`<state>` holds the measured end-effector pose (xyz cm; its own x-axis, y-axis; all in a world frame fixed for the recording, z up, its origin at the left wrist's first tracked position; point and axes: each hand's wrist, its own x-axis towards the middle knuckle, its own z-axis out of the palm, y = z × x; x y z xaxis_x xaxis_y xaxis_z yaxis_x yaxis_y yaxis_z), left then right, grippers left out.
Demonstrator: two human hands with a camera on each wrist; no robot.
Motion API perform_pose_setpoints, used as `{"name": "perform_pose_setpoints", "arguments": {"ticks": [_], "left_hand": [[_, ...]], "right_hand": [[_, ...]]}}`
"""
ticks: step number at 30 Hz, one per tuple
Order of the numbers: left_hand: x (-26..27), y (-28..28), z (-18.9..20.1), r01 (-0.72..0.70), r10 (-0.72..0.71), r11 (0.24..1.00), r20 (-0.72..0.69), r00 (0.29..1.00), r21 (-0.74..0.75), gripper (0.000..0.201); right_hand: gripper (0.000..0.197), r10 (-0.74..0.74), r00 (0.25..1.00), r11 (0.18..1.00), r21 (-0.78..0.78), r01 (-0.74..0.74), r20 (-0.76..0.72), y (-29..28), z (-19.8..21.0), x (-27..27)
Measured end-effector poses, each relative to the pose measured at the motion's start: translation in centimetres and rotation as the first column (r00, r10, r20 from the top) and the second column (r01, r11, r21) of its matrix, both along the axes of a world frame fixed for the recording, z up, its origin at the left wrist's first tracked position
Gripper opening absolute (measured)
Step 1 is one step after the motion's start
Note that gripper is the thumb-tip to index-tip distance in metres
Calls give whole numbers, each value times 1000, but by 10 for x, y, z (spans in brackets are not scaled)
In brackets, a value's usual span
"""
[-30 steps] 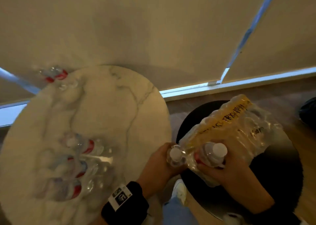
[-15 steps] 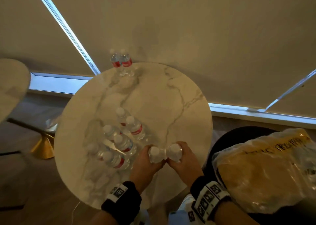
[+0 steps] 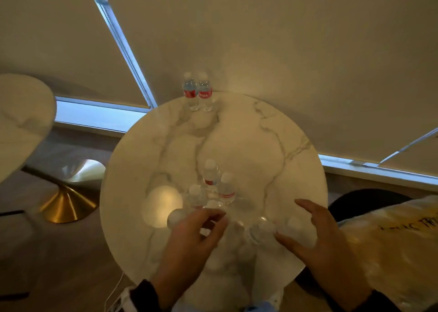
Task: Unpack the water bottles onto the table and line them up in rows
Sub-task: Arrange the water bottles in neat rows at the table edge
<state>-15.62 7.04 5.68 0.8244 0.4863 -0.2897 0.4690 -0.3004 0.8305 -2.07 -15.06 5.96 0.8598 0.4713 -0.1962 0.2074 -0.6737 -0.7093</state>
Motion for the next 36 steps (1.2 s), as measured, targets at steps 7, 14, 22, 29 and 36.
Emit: {"name": "perform_pose_setpoints", "arguments": {"ticks": [7, 14, 22, 29, 36], "left_hand": [[50, 151, 6, 243, -263, 943, 60, 963, 227, 19], [143, 191, -26, 841, -830, 399, -247, 501, 366, 54], [177, 187, -45, 874, -836, 381, -290, 465, 303, 40], [272, 220, -49, 701, -670, 628, -223, 708, 338, 42], [377, 265, -47, 539, -531, 722, -152, 834, 434, 38]], "right_hand": [[32, -23, 990, 1000, 23, 20, 138, 128, 44, -15], [48, -10, 998, 822, -569, -26, -61, 215, -1, 33], [30, 6, 1000, 784, -620, 4, 14, 236, -31, 71], [30, 22, 996, 826, -563, 33, 91, 272, -36, 183], [32, 114, 978, 876, -483, -17, 173, 324, -40, 305]]}}
